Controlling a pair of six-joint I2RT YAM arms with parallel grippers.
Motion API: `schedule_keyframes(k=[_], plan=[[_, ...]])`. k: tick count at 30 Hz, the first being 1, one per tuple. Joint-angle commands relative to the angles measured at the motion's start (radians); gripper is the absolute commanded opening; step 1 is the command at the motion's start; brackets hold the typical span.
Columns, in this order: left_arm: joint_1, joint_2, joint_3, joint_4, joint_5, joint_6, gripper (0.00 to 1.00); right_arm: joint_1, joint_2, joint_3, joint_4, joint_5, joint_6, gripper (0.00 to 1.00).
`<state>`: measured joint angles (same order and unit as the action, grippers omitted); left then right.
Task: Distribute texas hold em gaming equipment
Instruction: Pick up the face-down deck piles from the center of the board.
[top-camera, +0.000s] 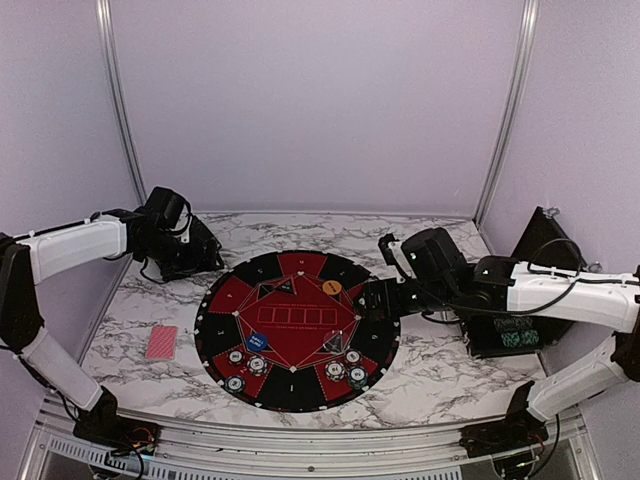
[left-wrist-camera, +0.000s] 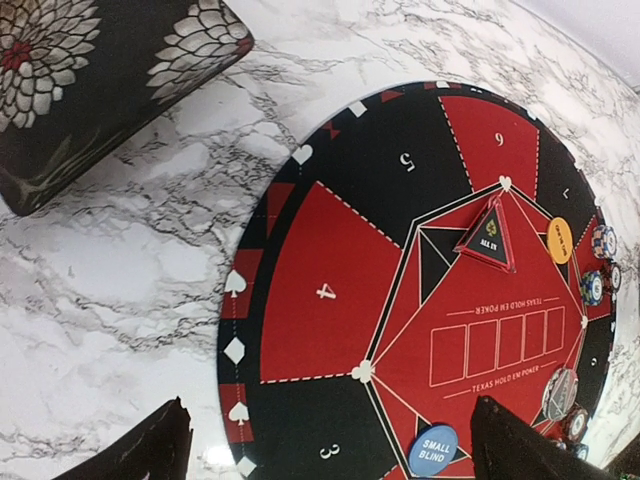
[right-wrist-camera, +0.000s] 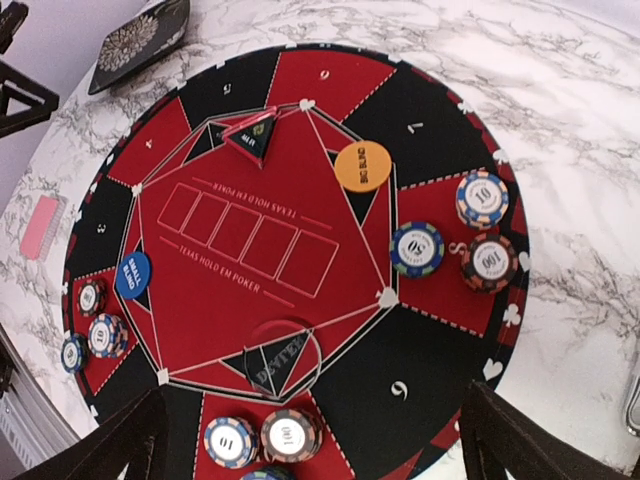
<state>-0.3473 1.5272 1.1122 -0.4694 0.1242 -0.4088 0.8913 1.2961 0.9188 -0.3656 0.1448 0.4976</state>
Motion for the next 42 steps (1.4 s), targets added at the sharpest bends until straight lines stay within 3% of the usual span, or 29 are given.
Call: schedule_keyframes(k=[1, 15, 42], plan=[[0.002, -0.086, -0.056, -0.099, -0.103, -0.036, 0.99, -0.082, 0.031, 0.038, 0.172, -0.074, -0.097, 0.98], [0.101, -0.213, -0.254, -0.199, -0.228, -0.08, 0.99, -0.18, 0.091, 0.144, 0.226, -0.231, -0.258, 0.98], [0.14, -0.073, -0.287, -0.282, -0.156, -0.088, 0.99, -0.186, 0.081, 0.089, 0.249, -0.295, -0.288, 0.99]])
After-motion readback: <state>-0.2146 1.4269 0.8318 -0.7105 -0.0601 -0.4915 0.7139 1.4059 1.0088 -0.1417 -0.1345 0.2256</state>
